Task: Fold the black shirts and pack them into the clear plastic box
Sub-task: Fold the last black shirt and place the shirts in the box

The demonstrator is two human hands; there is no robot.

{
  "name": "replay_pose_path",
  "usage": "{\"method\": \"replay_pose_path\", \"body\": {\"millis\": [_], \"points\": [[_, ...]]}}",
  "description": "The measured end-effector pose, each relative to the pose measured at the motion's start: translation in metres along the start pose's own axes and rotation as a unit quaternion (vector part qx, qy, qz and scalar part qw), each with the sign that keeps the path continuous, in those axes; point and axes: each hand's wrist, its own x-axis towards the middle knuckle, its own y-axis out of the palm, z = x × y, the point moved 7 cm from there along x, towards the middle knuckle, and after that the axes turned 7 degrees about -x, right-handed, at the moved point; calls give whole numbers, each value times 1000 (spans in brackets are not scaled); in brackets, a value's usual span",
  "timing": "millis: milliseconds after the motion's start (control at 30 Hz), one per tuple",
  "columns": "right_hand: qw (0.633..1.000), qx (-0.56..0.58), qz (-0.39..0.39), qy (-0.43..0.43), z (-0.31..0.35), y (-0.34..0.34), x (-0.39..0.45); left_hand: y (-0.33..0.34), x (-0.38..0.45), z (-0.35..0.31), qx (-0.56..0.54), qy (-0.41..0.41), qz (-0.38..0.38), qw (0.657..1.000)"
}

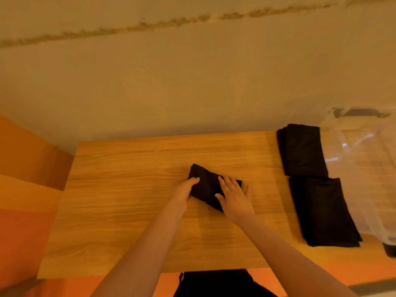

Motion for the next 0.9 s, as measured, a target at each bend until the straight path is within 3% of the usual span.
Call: {"method": "replay_pose_path", "body": {"millis": [100,233,367,533,633,800,900], "points": [[985,168,-34,31,-12,-21,-12,3,-12,-6,0,17,45,999],[913,402,-57,33,-16,-58,-35,16,-36,-17,-13,30,130,991],[887,459,-56,10,-14,-89,-46,32,-67,-36,92,74,224,968],[812,581,56,-5,-17,-95,-67,55,-106,-55,135,84,334,929],[801,593,89,6,-26,-85,-87,64,-119,-58,124,63,378,915],[755,649,87,38,-57,-67,-117,83,-119,-54,175,46,331,926],[756,649,67,54,-80,-77,-128,103,-117,-57,229,70,280,930]]}}
